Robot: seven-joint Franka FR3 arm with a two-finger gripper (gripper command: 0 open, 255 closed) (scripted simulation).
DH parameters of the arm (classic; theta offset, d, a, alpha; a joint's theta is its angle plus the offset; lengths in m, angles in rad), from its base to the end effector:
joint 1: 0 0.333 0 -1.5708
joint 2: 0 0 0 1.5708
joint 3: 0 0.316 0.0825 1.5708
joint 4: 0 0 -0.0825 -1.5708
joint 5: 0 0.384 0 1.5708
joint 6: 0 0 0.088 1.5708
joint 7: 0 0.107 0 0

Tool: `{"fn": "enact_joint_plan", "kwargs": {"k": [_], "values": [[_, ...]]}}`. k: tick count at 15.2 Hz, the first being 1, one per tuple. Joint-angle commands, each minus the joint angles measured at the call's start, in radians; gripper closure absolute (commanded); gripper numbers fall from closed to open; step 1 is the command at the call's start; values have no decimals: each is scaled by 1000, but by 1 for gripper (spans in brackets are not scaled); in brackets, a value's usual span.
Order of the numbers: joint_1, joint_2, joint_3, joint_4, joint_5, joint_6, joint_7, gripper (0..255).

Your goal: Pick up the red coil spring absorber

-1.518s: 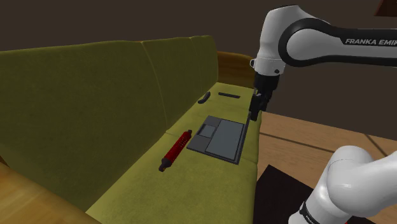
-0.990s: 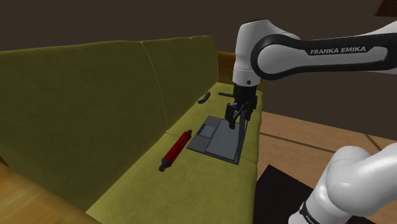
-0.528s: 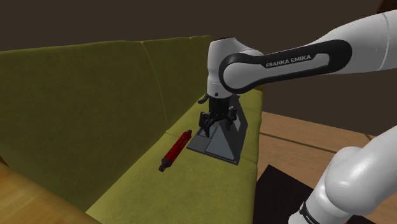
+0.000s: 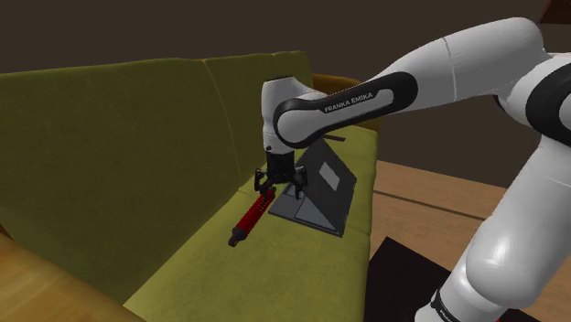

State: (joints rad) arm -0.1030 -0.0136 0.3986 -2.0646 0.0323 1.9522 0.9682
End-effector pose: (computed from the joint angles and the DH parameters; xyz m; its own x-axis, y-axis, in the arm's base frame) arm 0.5101 0.1581 0.4302 0.7696 -0.6340 -0.0758 -0.6302 -0.7733 0.0690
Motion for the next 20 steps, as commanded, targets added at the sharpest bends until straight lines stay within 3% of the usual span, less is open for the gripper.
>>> {"fn": "enact_joint_plan", "kwargs": {"k": [1,7,17,18,20], "values": [[0,89,2,60,-27,20,90,0],[33,338,-30,268,-93,43,321,0],[41,389,-41,231,-112,129,333,0],[41,388,-41,228,-112,130,333,255],[41,387,-40,227,-111,131,334,255]]}}
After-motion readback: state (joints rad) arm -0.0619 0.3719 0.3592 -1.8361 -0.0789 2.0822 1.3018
